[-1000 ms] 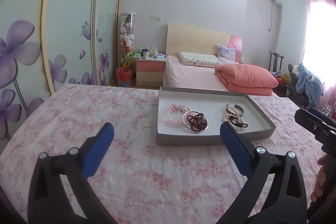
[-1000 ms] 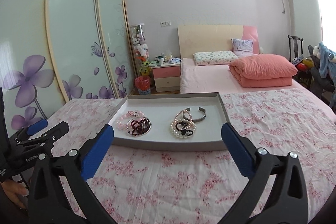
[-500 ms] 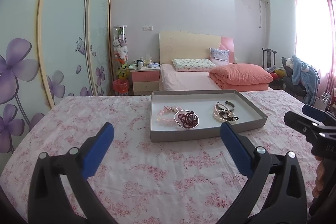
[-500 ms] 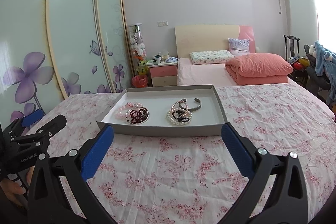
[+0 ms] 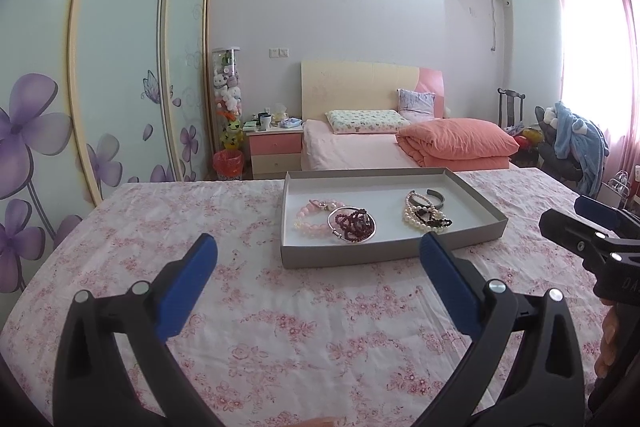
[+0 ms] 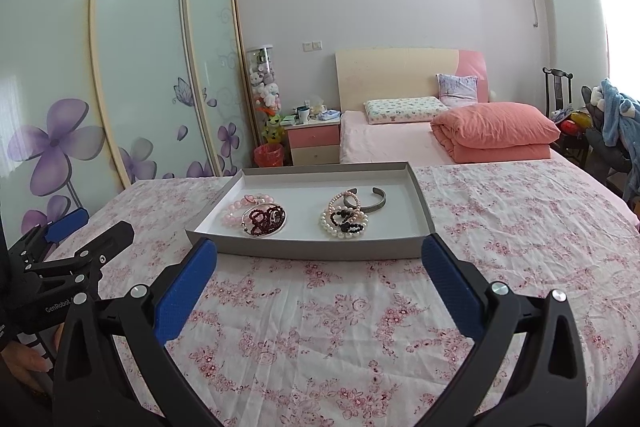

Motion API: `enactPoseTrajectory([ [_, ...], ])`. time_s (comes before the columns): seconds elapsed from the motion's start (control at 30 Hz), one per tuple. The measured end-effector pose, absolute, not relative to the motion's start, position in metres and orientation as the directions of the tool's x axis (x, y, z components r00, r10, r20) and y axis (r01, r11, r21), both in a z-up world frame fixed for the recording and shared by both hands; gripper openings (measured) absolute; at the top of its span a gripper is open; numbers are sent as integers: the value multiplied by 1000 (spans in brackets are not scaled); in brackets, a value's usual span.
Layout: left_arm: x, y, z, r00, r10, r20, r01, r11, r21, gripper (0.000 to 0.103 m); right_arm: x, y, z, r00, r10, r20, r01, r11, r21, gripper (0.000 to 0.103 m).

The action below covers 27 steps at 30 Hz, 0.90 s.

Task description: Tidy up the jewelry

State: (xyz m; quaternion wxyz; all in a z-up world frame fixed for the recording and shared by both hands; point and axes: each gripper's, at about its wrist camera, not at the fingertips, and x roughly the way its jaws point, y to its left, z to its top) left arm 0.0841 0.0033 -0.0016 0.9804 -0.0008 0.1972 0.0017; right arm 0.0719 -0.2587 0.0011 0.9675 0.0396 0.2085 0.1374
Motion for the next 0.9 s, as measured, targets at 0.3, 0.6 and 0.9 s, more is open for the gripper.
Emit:
enactPoseTrajectory([
  [0.3, 86, 3, -3, 921, 6, -390, -7, 1000, -1, 99, 72, -258, 1, 875, 284, -392, -250, 959, 136, 101],
  [0.6, 87, 3, -3, 921, 5, -390, -6, 1000, -1, 99, 73, -257, 1, 872, 287, -396, -252, 958, 139, 101],
  [0.9, 88, 2, -3, 920, 5, -391, -7, 1000, -3, 99, 73, -258, 0, 871, 290, -396, -254, 957, 141, 101],
])
